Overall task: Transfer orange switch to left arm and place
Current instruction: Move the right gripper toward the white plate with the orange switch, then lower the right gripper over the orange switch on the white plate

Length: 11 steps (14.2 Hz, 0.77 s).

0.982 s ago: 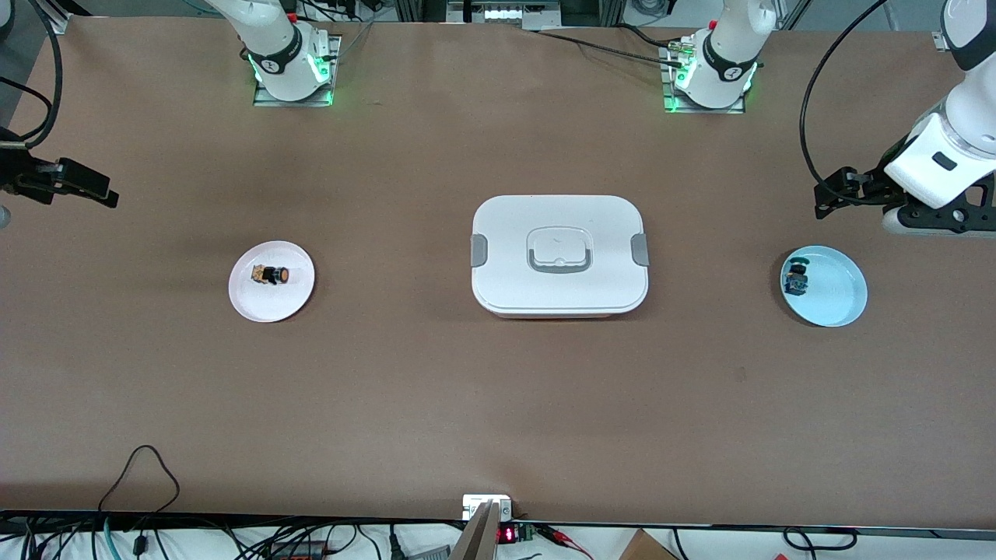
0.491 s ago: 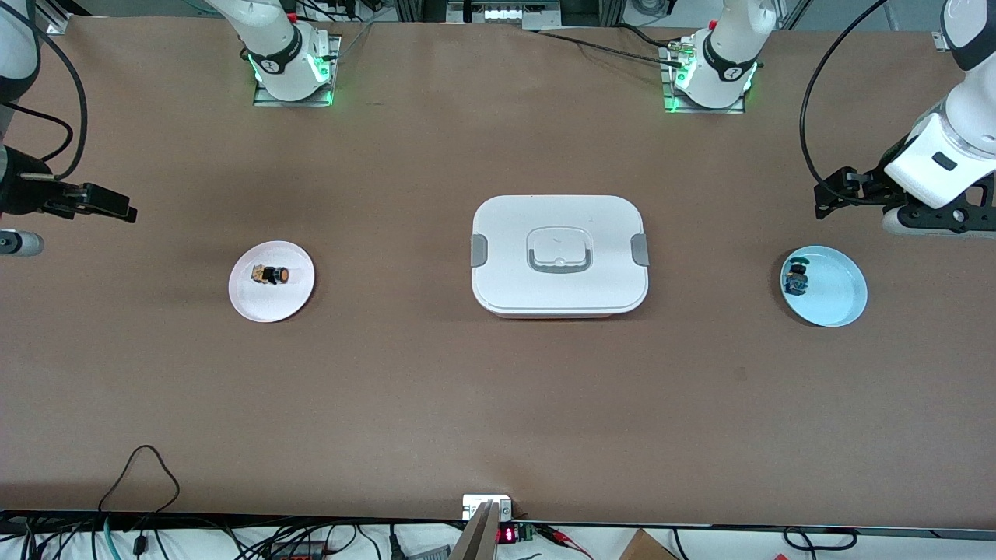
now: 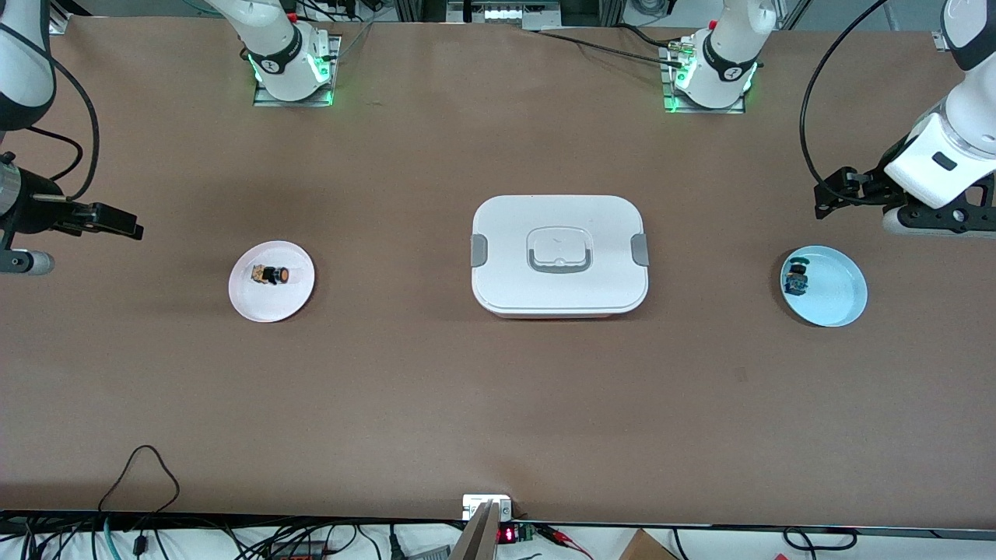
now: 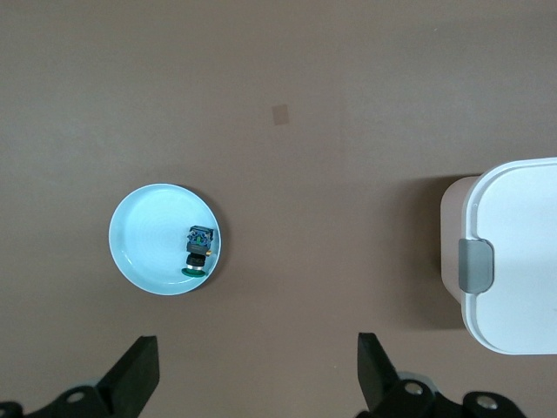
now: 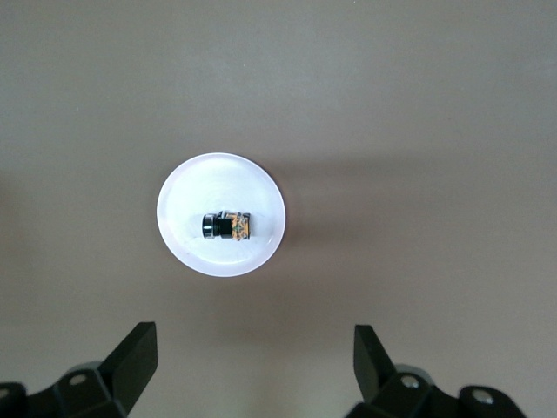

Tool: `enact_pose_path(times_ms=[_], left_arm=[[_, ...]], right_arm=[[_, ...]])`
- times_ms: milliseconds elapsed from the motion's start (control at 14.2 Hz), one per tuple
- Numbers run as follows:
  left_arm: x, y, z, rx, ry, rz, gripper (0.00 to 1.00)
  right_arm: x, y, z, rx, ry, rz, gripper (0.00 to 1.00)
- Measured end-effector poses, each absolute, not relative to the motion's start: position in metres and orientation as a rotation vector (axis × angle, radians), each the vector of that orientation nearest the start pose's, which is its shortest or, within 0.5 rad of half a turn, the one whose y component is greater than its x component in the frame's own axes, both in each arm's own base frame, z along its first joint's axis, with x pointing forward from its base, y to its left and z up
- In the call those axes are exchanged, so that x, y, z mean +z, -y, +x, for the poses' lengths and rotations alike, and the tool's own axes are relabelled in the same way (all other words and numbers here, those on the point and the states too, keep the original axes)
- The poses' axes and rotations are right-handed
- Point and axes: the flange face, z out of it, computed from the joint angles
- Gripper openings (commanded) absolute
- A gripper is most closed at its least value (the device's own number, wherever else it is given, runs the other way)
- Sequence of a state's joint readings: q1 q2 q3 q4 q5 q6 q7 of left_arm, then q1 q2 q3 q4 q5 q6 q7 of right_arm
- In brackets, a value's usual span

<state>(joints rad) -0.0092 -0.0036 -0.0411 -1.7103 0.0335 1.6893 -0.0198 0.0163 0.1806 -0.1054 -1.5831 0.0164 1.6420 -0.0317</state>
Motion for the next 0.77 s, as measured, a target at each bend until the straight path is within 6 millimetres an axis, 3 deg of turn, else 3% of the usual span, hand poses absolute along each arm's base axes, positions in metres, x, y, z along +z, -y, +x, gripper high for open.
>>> enact_pose_path(times_ms=[281, 491, 772], left_arm=[[0.571, 0.025, 0.559, 0.025, -0.054, -3.107, 1.00], [0.570, 0.025, 0.559, 0.025, -0.054, -3.107, 1.00], [0.570, 0.025, 0.559, 0.026, -0.054, -3.107, 1.00]], right_arm=[[0.491, 0.038, 0.618, 0.193, -0.067, -3.136, 1.00], [0.447, 0.027, 0.628, 0.212, -0.043, -3.136, 1.00], [0.402, 0.019, 0.622, 0.195, -0.027, -3.136, 1.00]])
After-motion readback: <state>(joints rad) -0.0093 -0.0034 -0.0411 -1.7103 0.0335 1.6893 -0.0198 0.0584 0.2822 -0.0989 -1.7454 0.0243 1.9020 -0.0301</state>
